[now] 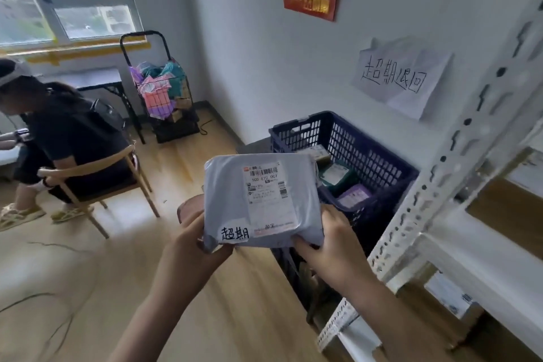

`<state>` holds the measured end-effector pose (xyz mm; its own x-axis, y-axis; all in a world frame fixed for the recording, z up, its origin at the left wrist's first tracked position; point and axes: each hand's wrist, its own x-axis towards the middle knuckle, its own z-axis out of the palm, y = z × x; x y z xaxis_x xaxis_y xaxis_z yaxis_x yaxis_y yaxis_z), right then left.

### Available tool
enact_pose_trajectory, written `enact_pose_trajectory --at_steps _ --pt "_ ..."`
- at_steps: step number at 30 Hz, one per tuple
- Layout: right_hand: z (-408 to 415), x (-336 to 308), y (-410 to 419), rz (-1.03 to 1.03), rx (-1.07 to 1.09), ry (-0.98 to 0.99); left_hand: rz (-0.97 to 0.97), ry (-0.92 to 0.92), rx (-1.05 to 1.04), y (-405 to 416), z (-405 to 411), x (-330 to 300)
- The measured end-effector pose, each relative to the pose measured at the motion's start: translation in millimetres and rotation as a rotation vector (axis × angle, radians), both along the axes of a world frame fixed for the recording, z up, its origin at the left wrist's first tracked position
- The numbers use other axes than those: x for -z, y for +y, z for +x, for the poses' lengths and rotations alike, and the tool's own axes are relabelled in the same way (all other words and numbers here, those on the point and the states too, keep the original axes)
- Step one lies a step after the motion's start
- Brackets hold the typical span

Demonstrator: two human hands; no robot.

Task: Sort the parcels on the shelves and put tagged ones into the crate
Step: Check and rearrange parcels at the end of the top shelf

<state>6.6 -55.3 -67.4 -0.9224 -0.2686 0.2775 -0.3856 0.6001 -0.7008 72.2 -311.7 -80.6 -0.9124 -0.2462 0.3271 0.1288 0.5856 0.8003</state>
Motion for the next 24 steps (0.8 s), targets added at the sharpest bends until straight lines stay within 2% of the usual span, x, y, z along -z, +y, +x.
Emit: enact_pose_trajectory --at_steps 6,10,17,24 --pt "-86 6 -55 0.017 0.139 0.001 -0.094 0.020 0.108 -65 -122 3" --pt "-145 12 -71 0.020 0.239 -0.005 -0.024 -0.057 0.203 -77 -201 7" --pt "-248 23 -70 0.008 0.433 -0.024 -0.045 -0.072 0.397 -68 -348 11" --pt "-314 38 -52 0.040 0.658 -0.055 -0.103 -0.107 0.621 -36 -472 19"
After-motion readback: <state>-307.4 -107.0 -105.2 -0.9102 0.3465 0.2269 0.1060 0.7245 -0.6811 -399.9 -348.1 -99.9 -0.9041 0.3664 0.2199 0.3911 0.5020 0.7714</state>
